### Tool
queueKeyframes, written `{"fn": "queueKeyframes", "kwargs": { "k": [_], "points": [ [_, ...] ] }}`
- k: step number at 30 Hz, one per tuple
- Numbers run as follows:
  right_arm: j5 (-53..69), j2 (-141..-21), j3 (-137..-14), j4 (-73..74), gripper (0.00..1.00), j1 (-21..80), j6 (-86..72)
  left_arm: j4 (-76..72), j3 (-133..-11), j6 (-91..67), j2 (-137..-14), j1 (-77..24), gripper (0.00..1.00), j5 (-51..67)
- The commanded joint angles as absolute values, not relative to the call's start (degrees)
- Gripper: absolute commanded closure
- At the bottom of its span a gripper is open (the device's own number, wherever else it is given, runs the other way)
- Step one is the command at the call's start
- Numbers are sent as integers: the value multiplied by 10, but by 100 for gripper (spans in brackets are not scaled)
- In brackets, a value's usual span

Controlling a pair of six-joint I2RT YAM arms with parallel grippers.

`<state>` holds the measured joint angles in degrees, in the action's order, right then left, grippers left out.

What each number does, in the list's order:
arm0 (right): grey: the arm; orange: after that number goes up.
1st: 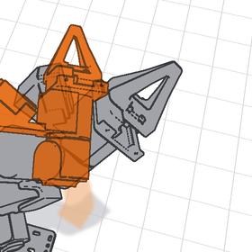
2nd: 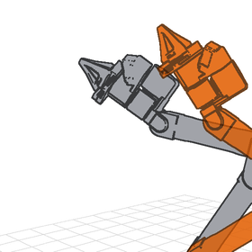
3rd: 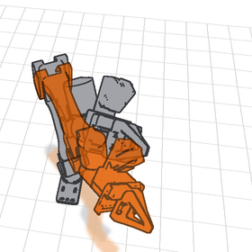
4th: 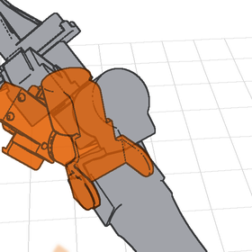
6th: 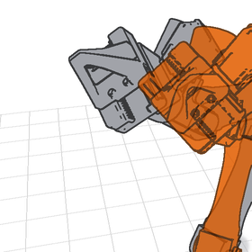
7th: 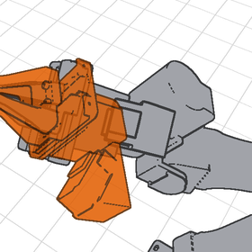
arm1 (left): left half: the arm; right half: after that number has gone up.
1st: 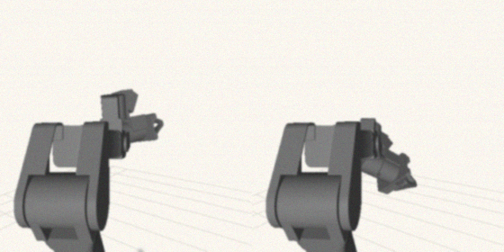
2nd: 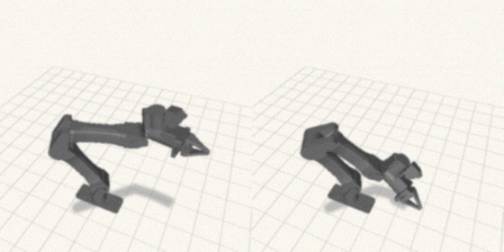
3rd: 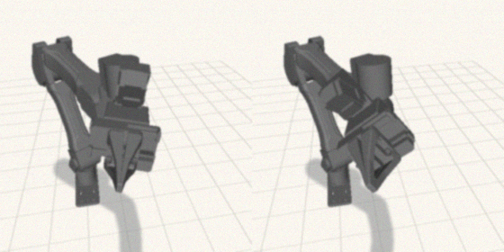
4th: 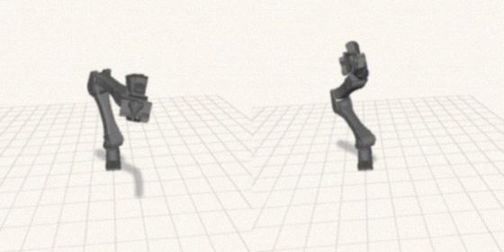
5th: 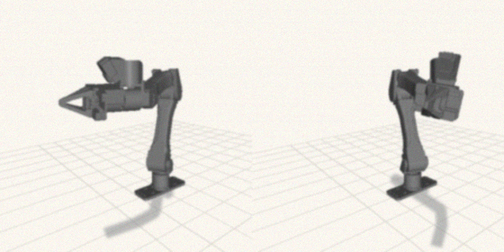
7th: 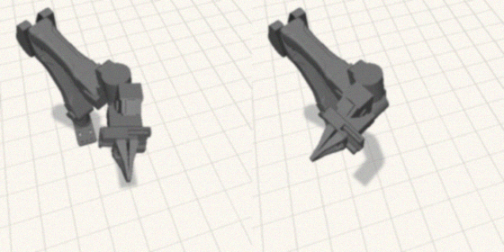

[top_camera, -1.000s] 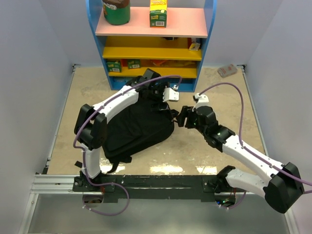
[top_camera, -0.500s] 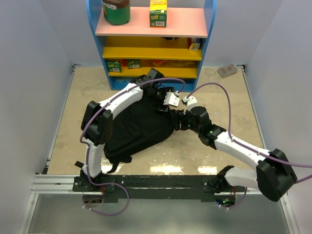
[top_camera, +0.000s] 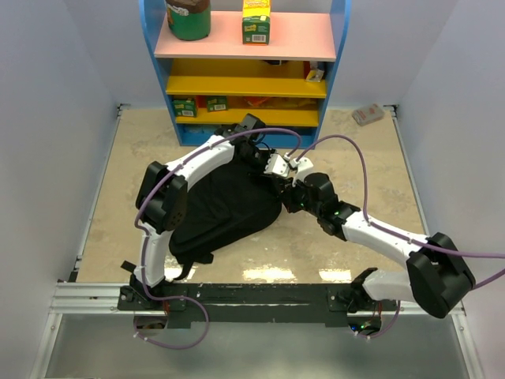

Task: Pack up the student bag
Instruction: Zip the student bag at the center of the board.

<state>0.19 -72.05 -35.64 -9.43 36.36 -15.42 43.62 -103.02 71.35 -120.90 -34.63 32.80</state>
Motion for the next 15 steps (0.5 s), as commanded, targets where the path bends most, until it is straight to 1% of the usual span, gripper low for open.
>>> {"fn": "queueKeyframes", "kwargs": {
  "k": [1, 2, 3, 5, 6, 11, 15],
  "points": [
    [-1, -720, -359, -98, 100, 361, -166, 398, -1023, 707, -1190, -345, 76, 365],
    [-1, -718, -355, -97, 100, 362, -174, 396, -1023, 697, -1191, -345, 78, 364],
    [-1, -714, -353, -94, 100, 364, -179, 393, -1024, 692, -1190, -345, 85, 364],
    [-7, -692, -345, -91, 100, 373, -194, 388, -1025, 683, -1192, -346, 92, 364],
    [-14, -682, -341, -89, 100, 378, -199, 389, -1023, 683, -1191, -346, 99, 363],
    [-61, -637, -331, -75, 100, 437, -225, 379, -1020, 666, -1193, -347, 100, 348],
    [-84, -633, -335, -69, 100, 485, -249, 335, -1008, 627, -1189, -350, 100, 317]
  ]
}}
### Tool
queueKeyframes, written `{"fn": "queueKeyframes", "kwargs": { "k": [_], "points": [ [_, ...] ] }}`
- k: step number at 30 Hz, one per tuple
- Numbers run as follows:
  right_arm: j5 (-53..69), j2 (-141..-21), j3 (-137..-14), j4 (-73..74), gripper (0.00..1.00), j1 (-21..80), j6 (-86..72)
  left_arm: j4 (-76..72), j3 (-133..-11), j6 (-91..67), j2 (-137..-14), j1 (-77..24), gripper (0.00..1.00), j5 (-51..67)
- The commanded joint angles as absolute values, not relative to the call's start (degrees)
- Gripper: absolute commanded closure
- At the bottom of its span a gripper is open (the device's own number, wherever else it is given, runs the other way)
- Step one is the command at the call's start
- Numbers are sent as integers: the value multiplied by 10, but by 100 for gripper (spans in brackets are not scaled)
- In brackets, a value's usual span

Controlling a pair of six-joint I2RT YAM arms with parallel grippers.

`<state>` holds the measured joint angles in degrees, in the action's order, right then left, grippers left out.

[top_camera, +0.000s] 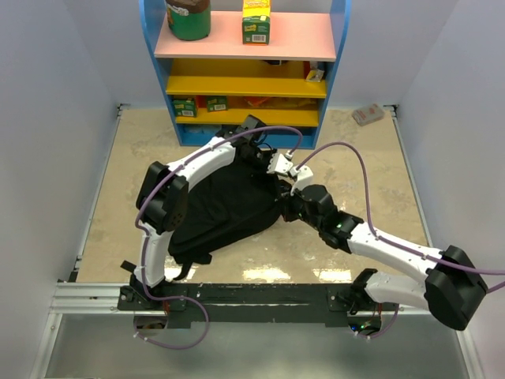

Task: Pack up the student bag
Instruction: Zip the student bag at the center of the board.

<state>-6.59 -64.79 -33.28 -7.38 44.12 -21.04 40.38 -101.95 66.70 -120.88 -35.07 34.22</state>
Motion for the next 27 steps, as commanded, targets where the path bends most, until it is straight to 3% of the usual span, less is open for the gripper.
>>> {"fn": "queueKeyframes", "kwargs": {
  "k": [1, 9, 18, 19, 22, 23, 27],
  "points": [
    [-87, -634, -336, -69, 100, 500, -263, 317, -1006, 619, -1187, -352, 100, 302],
    [-122, -658, -342, -88, 100, 594, -304, 201, -951, 530, -1166, -378, 100, 220],
    [-200, -674, -366, -73, 99, 700, -341, 249, -969, 456, -1150, -440, 100, 306],
    [-206, -669, -366, -62, 96, 711, -345, 252, -966, 449, -1135, -457, 100, 318],
    [-234, -636, -366, -40, 65, 733, -352, 269, -965, 429, -1114, -488, 100, 359],
    [-241, -612, -363, -35, 46, 735, -352, 281, -981, 425, -1114, -493, 100, 366],
    [-292, -541, -360, -11, 22, 737, -347, 287, -1005, 367, -1107, -494, 100, 400]
  ]
}}
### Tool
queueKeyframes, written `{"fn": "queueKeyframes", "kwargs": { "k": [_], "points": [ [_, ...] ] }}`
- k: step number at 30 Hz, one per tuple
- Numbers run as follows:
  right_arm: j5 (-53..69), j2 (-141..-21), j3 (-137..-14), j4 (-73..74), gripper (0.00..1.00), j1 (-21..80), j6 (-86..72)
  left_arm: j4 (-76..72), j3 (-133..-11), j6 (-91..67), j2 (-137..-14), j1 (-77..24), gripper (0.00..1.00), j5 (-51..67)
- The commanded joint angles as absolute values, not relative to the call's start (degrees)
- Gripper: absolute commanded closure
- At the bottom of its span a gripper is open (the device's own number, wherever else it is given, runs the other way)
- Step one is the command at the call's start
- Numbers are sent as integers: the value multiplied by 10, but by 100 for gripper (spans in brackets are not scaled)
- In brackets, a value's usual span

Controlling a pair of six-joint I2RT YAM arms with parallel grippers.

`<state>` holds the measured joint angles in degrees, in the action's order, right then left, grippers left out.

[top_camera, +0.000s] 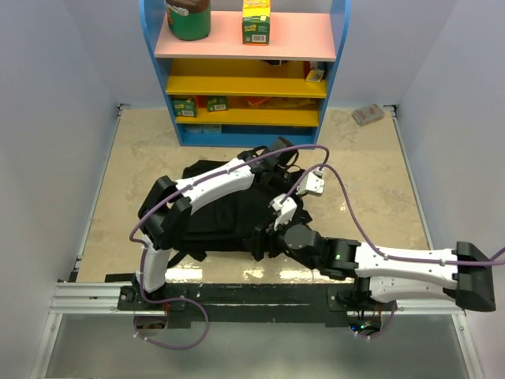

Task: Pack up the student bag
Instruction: Zip the student bag at the center of the board.

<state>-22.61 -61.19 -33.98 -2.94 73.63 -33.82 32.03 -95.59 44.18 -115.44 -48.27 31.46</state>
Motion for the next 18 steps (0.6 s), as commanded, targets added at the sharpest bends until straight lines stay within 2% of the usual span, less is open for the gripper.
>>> {"fn": "queueKeyframes", "kwargs": {
  "k": [1, 2, 3, 4, 5, 10, 14, 16, 18],
  "points": [
    [-302, -526, -358, -2, 10, 737, -346, 287, -1010, 357, -1102, -493, 94, 390],
    [-307, -513, -356, -2, 2, 736, -345, 288, -1019, 340, -1100, -492, 70, 376],
    [-321, -485, -354, -2, 1, 736, -343, 294, -1024, 337, -1096, -493, 52, 344],
    [-328, -476, -352, 17, 1, 736, -349, 295, -1028, 330, -1093, -493, 30, 319],
    [-337, -467, -352, 28, 1, 736, -353, 298, -1036, 314, -1089, -492, 0, 296],
    [-405, -458, -366, 78, 1, 735, -371, 298, -1035, 228, -1040, -435, 0, 228],
    [-446, -495, -396, 122, 1, 725, -396, 340, -1031, 191, -997, -382, 0, 164],
    [-432, -525, -424, 111, 1, 699, -366, 353, -1001, 189, -943, -360, 0, 101],
    [-390, -554, -446, 93, 1, 652, -338, 325, -907, 190, -861, -338, 0, 72]
  ]
}}
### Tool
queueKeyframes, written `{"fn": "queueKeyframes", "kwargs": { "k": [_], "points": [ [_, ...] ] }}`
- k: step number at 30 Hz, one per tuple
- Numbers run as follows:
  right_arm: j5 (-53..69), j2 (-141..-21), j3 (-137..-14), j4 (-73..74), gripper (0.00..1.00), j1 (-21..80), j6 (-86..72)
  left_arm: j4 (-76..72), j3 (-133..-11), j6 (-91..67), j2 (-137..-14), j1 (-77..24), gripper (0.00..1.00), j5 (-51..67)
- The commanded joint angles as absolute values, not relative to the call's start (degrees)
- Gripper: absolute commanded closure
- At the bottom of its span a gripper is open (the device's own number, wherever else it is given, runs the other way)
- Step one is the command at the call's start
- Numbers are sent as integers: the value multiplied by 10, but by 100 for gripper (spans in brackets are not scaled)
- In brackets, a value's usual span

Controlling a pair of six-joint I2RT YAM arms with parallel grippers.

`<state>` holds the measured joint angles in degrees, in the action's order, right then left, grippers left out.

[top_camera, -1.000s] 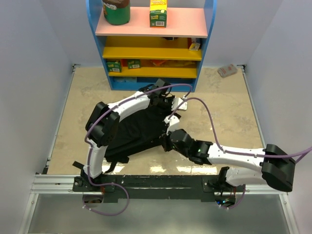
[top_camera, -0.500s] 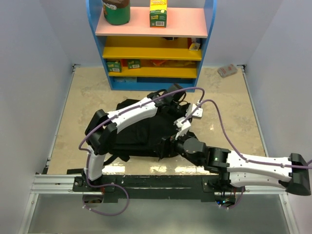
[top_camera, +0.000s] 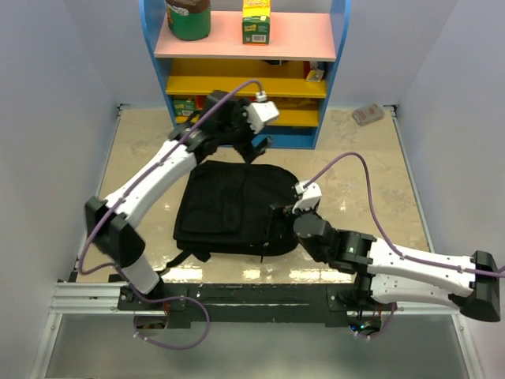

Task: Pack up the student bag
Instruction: Zip the student bag at the center of the board, then reset both arms

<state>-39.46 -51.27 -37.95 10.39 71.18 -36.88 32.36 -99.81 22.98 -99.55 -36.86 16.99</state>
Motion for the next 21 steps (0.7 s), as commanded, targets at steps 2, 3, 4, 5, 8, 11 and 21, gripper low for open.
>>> {"fn": "queueKeyframes", "kwargs": {
  "k": [2, 3, 4, 5, 8, 11, 21],
  "points": [
    [-326, -621, -496, 98, 1, 608, -328, 284, -791, 176, -795, -321, 0, 62],
    [-314, -646, -517, 102, 1, 587, -317, 246, -755, 171, -734, -304, 0, 48],
    [-308, -665, -549, 98, 1, 586, -308, 232, -724, 159, -706, -296, 0, 42],
    [-296, -694, -561, 89, 1, 584, -297, 223, -677, 154, -683, -287, 0, 37],
    [-275, -736, -607, 76, 1, 584, -285, 222, -615, 136, -629, -259, 0, 17],
    [-279, -751, -634, 89, 1, 584, -284, 208, -577, 116, -607, -239, 0, -12],
    [-288, -692, -569, 74, 1, 584, -293, 177, -527, 76, -627, -202, 0, -24]
  ]
}}
